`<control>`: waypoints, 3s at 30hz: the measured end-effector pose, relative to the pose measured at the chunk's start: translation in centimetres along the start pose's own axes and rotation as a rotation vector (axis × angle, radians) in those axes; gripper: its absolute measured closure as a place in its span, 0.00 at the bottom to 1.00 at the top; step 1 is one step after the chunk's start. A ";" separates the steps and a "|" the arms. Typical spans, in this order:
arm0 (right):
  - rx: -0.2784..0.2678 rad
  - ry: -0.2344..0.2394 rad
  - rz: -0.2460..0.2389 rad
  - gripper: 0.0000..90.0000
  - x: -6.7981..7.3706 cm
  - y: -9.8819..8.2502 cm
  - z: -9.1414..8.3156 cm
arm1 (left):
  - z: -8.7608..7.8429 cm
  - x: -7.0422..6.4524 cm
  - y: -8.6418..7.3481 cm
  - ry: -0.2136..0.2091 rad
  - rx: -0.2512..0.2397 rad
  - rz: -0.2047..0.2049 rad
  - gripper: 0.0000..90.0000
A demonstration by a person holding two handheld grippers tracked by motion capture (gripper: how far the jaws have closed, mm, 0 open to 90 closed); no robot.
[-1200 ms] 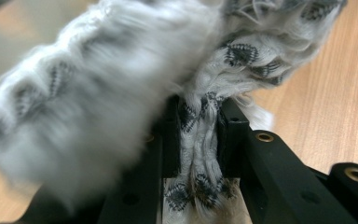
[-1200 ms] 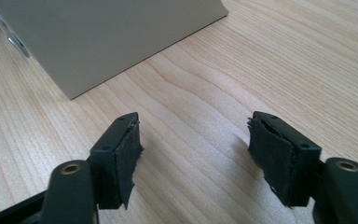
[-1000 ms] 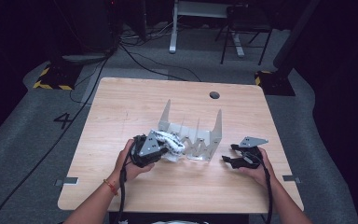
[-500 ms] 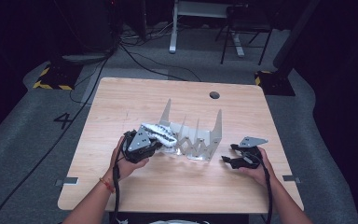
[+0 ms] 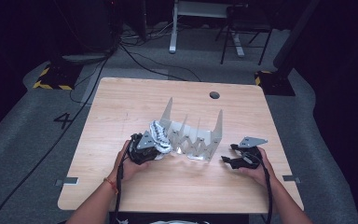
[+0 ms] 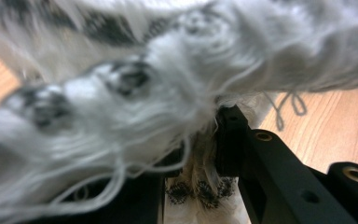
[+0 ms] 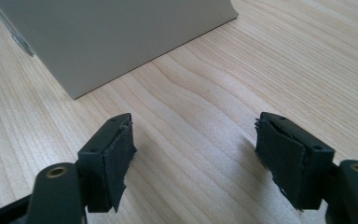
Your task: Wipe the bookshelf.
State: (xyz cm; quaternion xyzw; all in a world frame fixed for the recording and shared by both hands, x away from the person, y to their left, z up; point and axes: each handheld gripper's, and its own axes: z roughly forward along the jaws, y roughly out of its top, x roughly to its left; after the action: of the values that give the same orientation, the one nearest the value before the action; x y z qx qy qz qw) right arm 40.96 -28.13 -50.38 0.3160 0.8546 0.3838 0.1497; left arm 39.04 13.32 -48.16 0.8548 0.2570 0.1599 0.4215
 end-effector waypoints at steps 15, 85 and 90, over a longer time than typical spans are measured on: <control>0.001 -0.001 -0.008 0.29 0.1 0.1 0.1 | -1.5 -4.7 4.7 -0.078 -0.196 0.132 0.85; 0.003 -0.001 0.002 0.30 0.2 0.1 0.0 | 3.6 -8.1 9.3 -0.141 -0.147 0.225 0.85; 0.001 0.001 0.000 0.30 0.2 0.1 0.0 | 3.5 -7.8 9.7 -0.142 -0.161 0.210 0.85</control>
State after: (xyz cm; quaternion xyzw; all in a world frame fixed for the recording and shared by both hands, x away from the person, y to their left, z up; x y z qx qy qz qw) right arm 40.86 -27.92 -50.35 0.3158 0.8550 0.3835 0.1492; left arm 37.31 1.64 -42.85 0.8497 0.1221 0.1622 0.4867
